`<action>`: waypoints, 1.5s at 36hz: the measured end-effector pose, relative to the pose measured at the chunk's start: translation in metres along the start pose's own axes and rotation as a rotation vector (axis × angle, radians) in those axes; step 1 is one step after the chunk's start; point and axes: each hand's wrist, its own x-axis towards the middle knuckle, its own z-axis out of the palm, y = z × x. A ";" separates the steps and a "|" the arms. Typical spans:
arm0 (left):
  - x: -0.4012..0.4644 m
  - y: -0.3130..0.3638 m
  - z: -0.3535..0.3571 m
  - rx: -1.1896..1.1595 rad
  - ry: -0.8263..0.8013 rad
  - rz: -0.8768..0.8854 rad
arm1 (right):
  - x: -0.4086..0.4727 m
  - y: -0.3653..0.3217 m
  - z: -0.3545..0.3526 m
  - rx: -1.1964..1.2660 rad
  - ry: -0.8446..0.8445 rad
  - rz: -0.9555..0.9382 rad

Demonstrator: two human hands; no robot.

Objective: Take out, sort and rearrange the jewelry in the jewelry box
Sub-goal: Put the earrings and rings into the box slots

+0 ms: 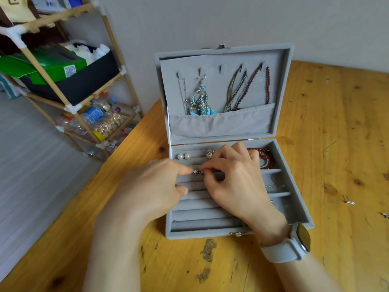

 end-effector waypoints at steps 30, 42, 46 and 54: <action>-0.004 0.164 0.075 -0.144 0.207 0.555 | -0.089 0.109 -0.149 0.061 0.140 0.347; 0.032 0.277 0.132 -0.037 0.020 0.617 | -0.124 0.206 -0.192 -0.335 0.165 0.707; 0.051 0.291 0.139 -0.087 0.064 0.573 | -0.119 0.212 -0.192 -0.381 0.126 0.698; 0.064 0.301 0.148 -0.124 0.062 0.602 | -0.117 0.213 -0.191 -0.364 0.161 0.632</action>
